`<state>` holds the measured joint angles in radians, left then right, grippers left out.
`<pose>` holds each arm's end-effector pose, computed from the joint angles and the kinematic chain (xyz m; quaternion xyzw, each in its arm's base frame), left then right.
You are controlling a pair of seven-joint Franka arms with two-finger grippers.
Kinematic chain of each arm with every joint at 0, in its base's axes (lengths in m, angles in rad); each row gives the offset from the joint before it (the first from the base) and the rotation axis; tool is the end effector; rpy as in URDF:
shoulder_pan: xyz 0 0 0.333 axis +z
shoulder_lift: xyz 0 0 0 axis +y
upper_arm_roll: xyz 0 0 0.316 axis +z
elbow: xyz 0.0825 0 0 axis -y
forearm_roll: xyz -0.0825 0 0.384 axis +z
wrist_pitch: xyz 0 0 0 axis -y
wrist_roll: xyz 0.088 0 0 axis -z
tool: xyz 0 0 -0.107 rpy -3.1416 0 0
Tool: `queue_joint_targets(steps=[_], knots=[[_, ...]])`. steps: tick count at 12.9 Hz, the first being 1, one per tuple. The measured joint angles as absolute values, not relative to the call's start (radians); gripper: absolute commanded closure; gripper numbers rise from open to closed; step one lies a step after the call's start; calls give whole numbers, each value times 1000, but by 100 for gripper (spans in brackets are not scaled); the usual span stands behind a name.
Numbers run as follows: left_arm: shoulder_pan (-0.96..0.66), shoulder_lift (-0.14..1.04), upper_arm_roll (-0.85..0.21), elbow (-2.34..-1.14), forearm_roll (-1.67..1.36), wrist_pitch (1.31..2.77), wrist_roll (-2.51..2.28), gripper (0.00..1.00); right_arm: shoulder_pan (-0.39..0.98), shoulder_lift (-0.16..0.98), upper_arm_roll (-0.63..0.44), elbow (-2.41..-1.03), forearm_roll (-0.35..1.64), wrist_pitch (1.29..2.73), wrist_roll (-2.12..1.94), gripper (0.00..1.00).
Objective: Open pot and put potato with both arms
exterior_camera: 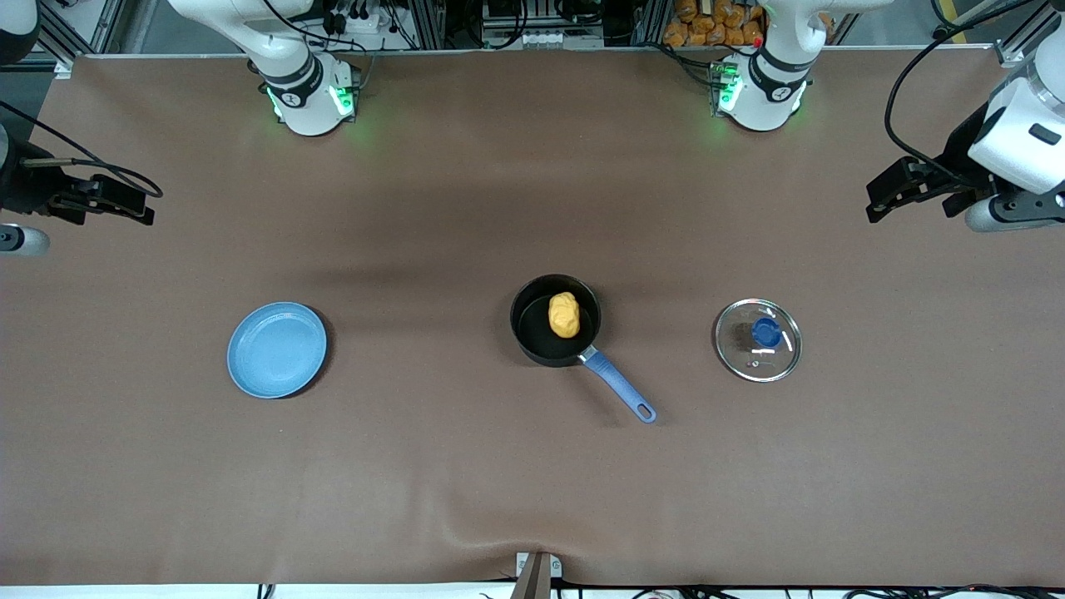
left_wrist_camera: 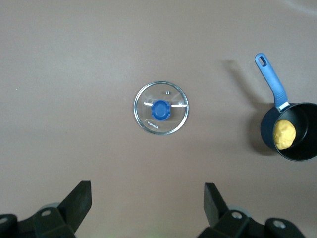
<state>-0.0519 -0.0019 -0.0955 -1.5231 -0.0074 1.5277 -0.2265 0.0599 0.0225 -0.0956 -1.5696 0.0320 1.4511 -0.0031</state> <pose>0.5439 -0.0816 0.6442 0.9992 0.0394 0.0025 0.0041 0.5471 -0.0152 0.6032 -0.9973 0.0155 0.0701 0.0163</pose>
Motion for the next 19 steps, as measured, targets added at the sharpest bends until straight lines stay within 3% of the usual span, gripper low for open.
queue_joint_targets(steps=[19], knots=[[-89, -13, -40, -1534, -14, 1516, -200, 0, 51, 22, -98, -1517, 27, 1458, -4, 0]])
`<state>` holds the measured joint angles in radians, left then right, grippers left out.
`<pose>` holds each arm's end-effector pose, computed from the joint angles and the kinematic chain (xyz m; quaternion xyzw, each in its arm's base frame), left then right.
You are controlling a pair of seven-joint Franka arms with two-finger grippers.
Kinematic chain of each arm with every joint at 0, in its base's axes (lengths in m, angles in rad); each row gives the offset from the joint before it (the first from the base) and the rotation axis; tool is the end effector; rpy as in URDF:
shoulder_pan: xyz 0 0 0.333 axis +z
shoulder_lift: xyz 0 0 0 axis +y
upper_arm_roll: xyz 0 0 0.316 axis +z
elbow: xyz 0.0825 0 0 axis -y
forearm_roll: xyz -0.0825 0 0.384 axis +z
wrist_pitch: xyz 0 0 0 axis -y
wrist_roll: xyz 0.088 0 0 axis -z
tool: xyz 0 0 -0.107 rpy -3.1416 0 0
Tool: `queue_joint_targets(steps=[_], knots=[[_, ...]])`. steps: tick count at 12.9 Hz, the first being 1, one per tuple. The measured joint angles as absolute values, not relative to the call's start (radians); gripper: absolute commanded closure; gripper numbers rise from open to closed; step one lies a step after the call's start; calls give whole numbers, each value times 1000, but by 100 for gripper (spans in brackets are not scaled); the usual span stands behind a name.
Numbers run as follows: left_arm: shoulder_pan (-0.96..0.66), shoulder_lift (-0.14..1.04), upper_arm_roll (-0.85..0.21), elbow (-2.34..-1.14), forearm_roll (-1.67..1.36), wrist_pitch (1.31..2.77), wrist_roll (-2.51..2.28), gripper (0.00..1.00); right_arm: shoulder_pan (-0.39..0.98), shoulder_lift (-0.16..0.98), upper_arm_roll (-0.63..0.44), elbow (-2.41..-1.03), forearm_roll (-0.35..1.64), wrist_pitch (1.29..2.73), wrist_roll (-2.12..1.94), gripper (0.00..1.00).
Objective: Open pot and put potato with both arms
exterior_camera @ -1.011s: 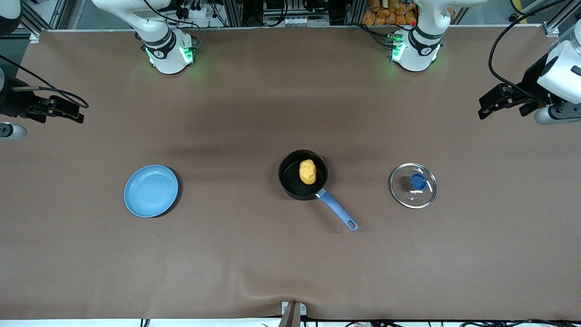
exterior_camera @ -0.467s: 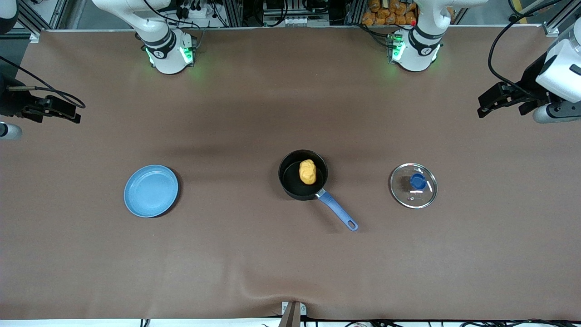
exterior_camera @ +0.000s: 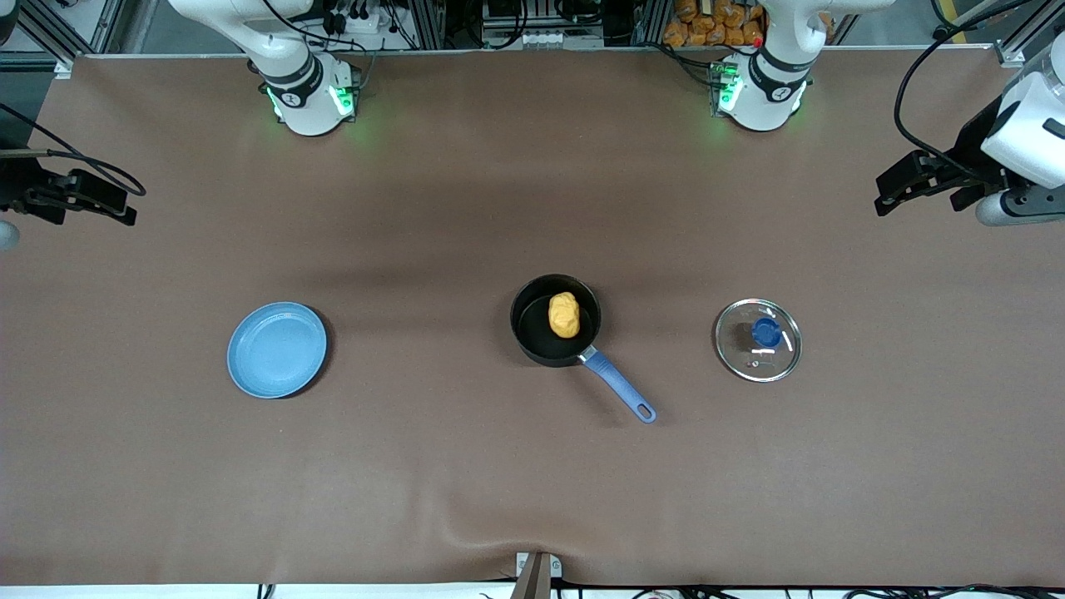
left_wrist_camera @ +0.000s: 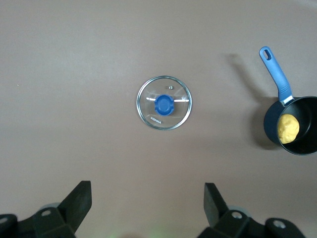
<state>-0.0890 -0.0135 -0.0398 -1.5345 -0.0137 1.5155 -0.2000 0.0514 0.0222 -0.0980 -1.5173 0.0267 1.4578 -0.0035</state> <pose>0.5403 -0.0717 0.6441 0.9994 0.0352 -0.0038 0.0060 0.5492 -0.0219 0.6278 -0.9989 0.0206 0.0405 0.0132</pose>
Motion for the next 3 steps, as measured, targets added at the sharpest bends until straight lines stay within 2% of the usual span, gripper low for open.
queue_joint_targets(steps=[3], knots=[[-89, -13, -40, -1534, -14, 1516, -200, 0, 51, 22, -98, -1499, 27, 1458, -4, 0]])
